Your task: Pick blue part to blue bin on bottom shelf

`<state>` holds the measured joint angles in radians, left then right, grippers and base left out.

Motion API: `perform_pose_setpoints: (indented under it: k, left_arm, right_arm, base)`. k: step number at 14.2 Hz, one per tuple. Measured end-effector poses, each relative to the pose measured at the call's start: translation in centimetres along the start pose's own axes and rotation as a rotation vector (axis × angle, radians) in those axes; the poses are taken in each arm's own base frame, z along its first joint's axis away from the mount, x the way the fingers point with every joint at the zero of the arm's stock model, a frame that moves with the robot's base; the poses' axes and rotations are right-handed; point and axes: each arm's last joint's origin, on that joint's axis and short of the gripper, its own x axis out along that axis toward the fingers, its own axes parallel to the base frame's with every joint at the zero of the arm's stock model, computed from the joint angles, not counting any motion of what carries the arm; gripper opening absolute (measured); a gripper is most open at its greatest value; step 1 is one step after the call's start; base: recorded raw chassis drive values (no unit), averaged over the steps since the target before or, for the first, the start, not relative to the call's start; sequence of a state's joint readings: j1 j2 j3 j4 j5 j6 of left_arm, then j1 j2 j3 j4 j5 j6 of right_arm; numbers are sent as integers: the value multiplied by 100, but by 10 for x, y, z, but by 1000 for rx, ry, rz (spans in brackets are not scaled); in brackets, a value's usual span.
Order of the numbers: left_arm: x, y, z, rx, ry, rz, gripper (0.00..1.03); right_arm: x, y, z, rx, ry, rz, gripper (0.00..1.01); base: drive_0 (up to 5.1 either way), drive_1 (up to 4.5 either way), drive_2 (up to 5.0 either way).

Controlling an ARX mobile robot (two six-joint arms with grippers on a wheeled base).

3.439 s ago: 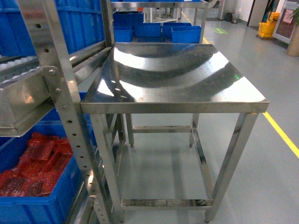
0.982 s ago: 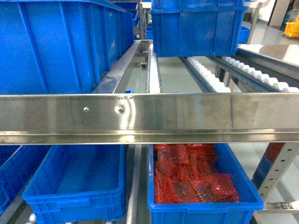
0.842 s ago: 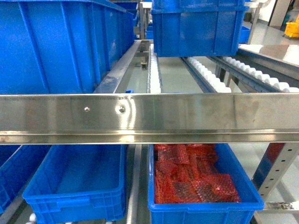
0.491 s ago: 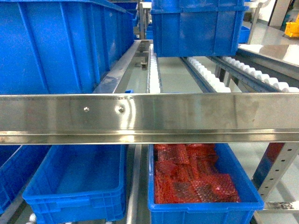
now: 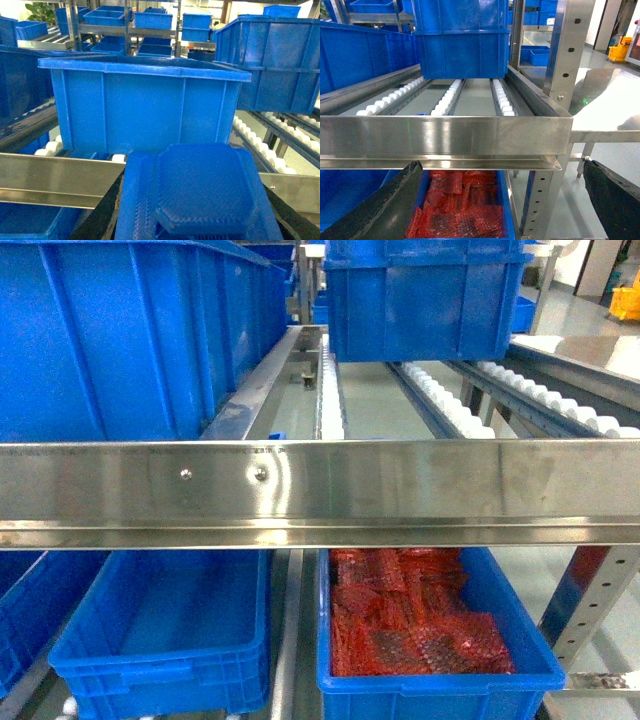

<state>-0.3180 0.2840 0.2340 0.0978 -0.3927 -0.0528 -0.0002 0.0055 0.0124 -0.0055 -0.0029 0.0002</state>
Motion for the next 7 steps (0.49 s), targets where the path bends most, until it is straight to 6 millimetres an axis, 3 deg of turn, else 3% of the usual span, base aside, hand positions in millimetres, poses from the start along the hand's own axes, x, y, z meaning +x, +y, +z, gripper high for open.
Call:
perform_pose_setpoints:
  k: [2,7]
  left_arm:
    - [0,0,0,0,0,0,44]
    - [0,0,0,0,0,0,44]
  right_arm:
    - [0,0,0,0,0,0,98]
    - [0,0,0,0,0,0,98]
  base:
    - [-499,246,246]
    - [0,0,0]
